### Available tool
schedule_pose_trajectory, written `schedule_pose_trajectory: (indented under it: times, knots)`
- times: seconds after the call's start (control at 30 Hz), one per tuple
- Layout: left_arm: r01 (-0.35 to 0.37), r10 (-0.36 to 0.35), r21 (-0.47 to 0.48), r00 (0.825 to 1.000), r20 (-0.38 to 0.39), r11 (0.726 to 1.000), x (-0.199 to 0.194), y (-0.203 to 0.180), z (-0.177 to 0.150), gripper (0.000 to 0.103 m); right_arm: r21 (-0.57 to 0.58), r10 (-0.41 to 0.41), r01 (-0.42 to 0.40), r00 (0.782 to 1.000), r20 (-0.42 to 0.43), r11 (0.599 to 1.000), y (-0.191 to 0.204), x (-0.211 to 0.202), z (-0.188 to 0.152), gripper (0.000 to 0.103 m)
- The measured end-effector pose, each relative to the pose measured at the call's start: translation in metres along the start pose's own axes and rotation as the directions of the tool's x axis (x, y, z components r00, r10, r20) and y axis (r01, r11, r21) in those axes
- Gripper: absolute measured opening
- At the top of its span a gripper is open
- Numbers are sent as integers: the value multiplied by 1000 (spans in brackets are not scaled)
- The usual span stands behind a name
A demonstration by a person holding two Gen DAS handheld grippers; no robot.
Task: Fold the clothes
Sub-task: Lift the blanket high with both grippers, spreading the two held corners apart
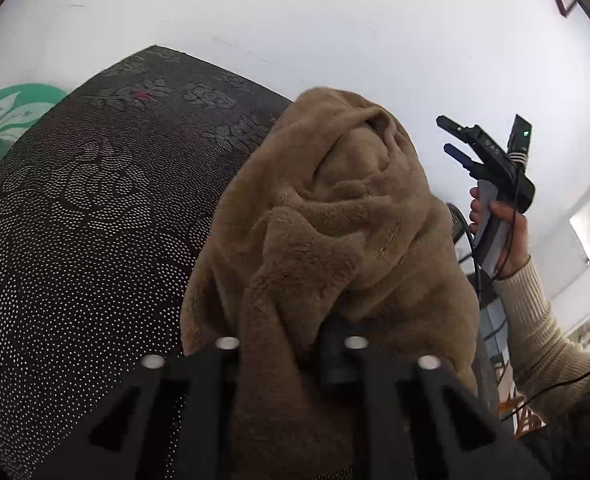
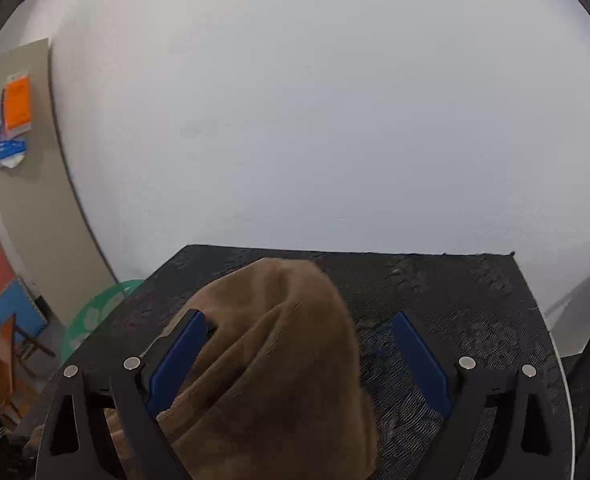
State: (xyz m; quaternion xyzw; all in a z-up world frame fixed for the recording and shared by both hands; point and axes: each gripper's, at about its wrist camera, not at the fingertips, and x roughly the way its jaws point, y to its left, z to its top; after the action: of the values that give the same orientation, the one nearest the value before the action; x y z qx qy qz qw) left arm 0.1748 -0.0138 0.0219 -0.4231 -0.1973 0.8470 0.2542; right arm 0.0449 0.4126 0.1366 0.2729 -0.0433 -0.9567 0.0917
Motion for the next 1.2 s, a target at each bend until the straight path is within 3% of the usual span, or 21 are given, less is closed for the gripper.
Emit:
schedule_pose_trajectory:
  times: [0.1, 0.23, 0.3, 0.4, 0.5, 0.57, 0.6, 0.67, 0.77, 0.9, 1.07, 1.2]
  knots:
    - [-11, 10, 43, 999, 32, 999, -12, -11, -3, 13, -2, -3, 3, 1000, -31, 1000, -6, 23, 11, 96]
    - [1, -4, 53, 999, 54, 999, -24, -15, -4, 13, 76, 77, -69, 991, -110, 995, -14, 58, 24, 96]
    - [7, -10, 43, 999, 50, 999, -24, -16, -4, 13, 172, 142, -115, 977, -156, 978, -23, 82, 31, 96]
    - [8, -9, 31, 999, 38, 999, -25, -18, -8, 13, 307, 278, -200, 931, -236, 930, -29, 120, 31, 96]
    - [13, -14, 25, 999, 32, 1000, -28, -20, -13, 13, 304, 321, -230, 900, -294, 925, -17, 141, 23, 96]
    - [14, -15, 30, 999, 30, 999, -30, -20, -16, 13, 228, 282, -214, 902, -328, 950, -4, 145, 16, 94]
    - [15, -16, 34, 1000, 27, 999, -30, -20, -17, 14, 171, 231, -181, 911, -342, 969, 3, 144, 13, 90]
    - [11, -12, 41, 1000, 23, 999, -31, -23, -19, 14, 112, 172, -140, 911, -375, 984, 11, 145, 7, 37]
    - [7, -7, 39, 1000, 17, 999, -31, -26, -22, 14, 117, 158, -125, 926, -344, 985, 13, 135, 6, 22]
    - [-11, 10, 38, 1000, 16, 999, -36, -33, -29, 14, 137, 167, -138, 958, -231, 981, 13, 97, 14, 13]
    - [-41, 37, 49, 997, 62, 998, -51, -50, -32, 13, 77, 118, -113, 991, -65, 991, 26, 32, 33, 13]
    - [-59, 51, 50, 988, 146, 997, -77, -64, -28, 13, 20, 71, -73, 994, 79, 997, 37, -31, 45, 13]
